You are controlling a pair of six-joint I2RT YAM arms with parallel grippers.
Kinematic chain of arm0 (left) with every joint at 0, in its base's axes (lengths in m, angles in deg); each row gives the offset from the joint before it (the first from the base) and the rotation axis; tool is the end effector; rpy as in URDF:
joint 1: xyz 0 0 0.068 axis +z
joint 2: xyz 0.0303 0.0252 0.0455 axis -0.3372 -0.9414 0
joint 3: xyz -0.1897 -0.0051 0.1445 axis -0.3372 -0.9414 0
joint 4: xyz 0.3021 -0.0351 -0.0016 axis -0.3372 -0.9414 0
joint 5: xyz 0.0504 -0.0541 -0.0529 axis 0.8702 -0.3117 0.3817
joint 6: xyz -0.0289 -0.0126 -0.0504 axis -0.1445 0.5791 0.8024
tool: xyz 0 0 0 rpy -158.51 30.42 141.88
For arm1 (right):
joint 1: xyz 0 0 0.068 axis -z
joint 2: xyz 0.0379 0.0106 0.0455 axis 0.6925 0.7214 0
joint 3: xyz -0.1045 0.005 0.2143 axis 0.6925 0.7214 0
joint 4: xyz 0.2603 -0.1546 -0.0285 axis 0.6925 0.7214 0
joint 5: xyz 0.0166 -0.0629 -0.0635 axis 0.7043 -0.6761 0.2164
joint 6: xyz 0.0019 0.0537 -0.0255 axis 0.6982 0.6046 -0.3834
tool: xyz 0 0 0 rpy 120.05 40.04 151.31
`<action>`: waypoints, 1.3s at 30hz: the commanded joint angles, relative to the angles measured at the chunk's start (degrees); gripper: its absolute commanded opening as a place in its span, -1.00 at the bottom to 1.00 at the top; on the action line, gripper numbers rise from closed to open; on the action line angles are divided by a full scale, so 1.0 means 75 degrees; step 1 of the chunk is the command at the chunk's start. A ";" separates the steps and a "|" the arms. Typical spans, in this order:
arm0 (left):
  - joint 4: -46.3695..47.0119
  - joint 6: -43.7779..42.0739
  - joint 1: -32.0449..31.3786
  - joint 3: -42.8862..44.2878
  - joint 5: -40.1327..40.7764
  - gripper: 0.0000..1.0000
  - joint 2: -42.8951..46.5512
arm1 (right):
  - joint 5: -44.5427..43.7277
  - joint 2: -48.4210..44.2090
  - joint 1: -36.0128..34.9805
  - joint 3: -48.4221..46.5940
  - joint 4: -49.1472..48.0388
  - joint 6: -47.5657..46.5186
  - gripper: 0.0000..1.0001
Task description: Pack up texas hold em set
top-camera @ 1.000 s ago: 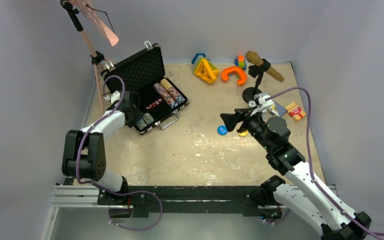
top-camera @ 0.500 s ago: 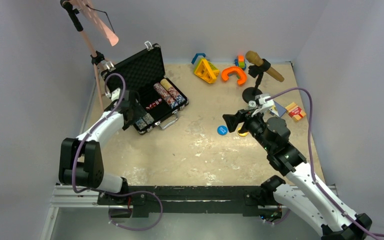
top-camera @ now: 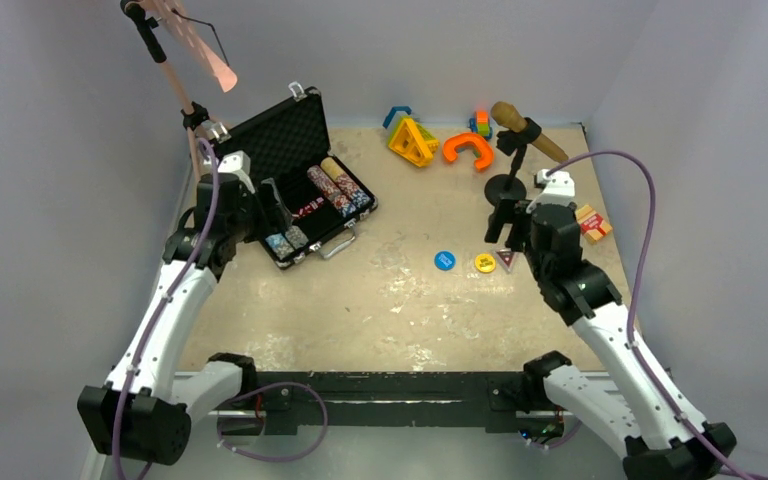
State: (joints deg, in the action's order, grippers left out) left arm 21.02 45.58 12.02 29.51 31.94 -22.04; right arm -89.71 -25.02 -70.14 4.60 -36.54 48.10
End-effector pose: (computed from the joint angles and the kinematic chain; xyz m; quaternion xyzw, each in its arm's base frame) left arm 0.2931 -0.0378 0.2767 -0.1618 0.8881 -0.1128 0.4151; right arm 0.2326 0.0961 0.3104 0.0505 0.8119 0.0574 0.5788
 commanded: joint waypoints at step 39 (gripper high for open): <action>-0.0093 -0.1078 -0.0666 -0.0396 -0.1137 0.76 0.1655 | 0.0817 0.4672 0.4368 -0.0073 0.0343 0.0728 0.23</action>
State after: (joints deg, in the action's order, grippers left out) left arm 20.01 36.75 7.28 25.36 21.91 -9.91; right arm -83.41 9.82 -37.44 3.77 -32.17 52.67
